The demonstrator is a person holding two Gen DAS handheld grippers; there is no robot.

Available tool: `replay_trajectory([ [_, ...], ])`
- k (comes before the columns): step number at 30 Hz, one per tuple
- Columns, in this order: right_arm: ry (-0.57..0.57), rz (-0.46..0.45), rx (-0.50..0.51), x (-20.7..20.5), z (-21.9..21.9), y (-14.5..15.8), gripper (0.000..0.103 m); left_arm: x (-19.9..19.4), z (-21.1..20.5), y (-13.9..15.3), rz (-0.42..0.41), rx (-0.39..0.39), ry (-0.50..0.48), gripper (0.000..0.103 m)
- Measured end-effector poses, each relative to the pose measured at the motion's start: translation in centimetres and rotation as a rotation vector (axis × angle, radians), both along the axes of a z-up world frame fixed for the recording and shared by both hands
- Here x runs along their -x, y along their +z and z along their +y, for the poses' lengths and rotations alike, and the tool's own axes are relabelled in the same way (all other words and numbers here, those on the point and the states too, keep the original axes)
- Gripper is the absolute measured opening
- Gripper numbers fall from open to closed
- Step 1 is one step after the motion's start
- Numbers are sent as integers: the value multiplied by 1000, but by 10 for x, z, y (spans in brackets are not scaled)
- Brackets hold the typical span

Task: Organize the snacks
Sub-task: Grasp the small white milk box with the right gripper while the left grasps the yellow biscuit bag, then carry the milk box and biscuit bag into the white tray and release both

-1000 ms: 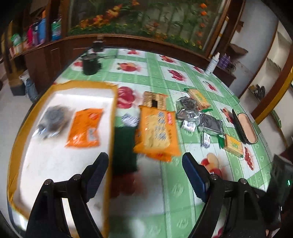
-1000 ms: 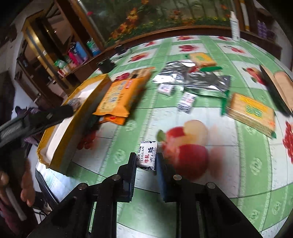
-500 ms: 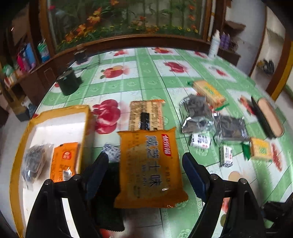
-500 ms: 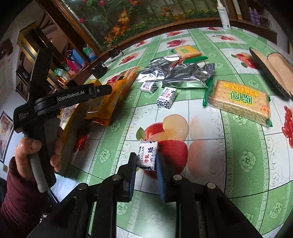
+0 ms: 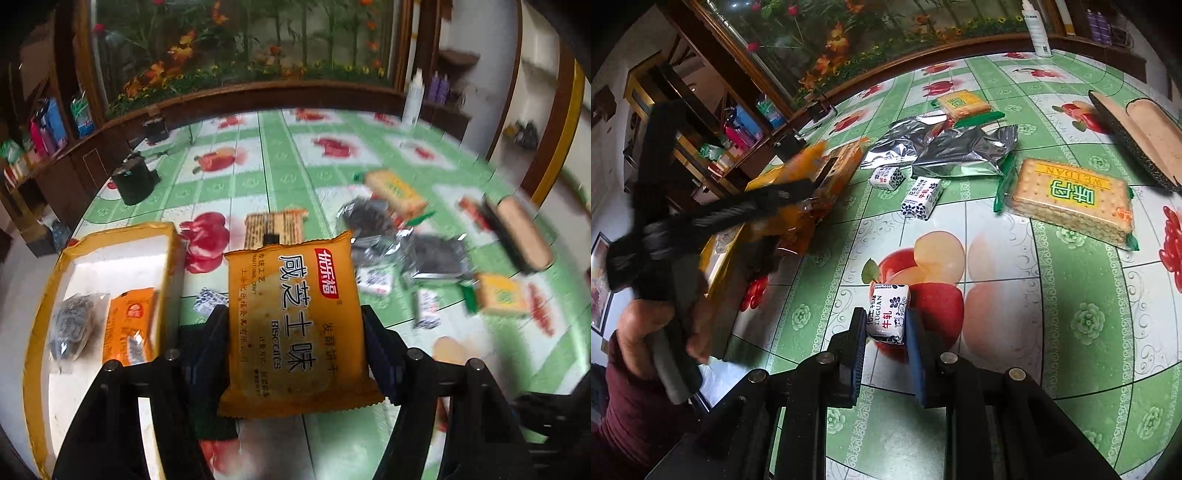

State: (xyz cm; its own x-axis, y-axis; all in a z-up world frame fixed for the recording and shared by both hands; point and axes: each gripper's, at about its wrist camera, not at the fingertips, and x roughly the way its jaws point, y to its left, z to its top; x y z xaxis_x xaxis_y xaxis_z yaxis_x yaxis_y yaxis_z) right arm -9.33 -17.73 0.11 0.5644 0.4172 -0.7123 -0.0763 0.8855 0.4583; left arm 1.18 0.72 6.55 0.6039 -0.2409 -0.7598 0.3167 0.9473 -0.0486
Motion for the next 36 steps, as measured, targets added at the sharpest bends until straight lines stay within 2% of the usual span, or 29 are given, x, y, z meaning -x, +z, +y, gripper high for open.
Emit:
replay_trajectory([
  [4, 0, -25, 8, 6, 2, 9, 23, 18, 32, 23, 8, 135, 24, 69],
  [6, 7, -38, 20, 8, 5, 17, 23, 30, 58, 32, -3, 165, 57, 69],
  [9, 28, -52, 40, 9, 15, 26, 23, 42, 94, 36, -20, 142, 117, 69],
  [13, 79, -62, 58, 2, 39, 36, 23, 44, 145, 28, -37, 41, 232, 69],
  [19, 205, -101, 78, -16, 106, 61, 23, 35, 200, 5, 9, -7, 335, 69],
  [21, 247, -103, 78, -22, 129, 65, 23, 29, 212, -5, 32, 7, 347, 69],
  [26, 345, -107, 117, -44, 192, 66, 23, 20, 221, -21, 68, 25, 344, 69],
  [31, 414, -67, 145, -71, 244, 50, 23, 3, 217, -37, 132, 2, 326, 69],
  [36, 423, -35, 167, -95, 262, 33, 23, -17, 220, -44, 156, -5, 335, 69],
])
